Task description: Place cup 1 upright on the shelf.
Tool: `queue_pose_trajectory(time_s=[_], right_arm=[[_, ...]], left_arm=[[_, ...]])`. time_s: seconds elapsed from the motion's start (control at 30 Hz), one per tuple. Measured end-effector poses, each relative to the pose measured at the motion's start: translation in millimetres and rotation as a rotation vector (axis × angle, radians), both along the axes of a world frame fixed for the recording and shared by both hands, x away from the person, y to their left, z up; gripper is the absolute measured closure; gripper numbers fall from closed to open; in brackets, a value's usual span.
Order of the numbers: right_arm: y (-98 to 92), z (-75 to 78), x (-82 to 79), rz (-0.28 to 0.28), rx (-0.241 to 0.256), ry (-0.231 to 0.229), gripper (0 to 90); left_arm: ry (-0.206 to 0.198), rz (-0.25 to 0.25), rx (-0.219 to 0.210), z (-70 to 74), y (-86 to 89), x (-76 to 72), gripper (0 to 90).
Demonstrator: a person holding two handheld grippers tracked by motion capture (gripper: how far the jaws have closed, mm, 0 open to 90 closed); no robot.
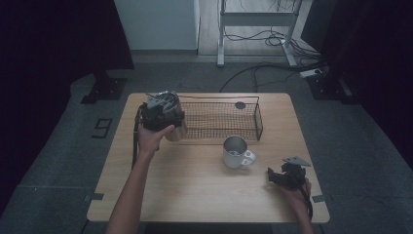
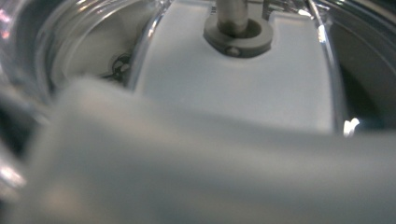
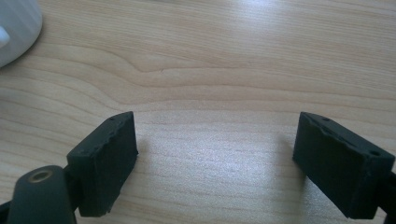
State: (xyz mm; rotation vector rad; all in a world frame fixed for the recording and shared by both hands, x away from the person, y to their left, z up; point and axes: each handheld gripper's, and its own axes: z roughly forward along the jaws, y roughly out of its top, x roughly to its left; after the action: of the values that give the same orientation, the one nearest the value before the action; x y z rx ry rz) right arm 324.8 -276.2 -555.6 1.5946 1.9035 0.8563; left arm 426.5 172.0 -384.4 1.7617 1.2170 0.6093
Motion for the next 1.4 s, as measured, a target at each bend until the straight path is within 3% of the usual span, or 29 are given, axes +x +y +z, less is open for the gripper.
queue_pose_trajectory(time_s=[1.2, 1.4], right_arm=[[0.0, 0.1, 0.1, 0.0, -0.001, 0.001, 13.3], [0.0, 0.1, 0.3, 0.0, -0.001, 0.002, 13.3]], left_arm=[[-0.003, 0.011, -0.023, 12.0, -14.3, 24.7, 3.9], [-0.007, 0.013, -0.058, 12.7, -15.0, 27.6, 3.8]])
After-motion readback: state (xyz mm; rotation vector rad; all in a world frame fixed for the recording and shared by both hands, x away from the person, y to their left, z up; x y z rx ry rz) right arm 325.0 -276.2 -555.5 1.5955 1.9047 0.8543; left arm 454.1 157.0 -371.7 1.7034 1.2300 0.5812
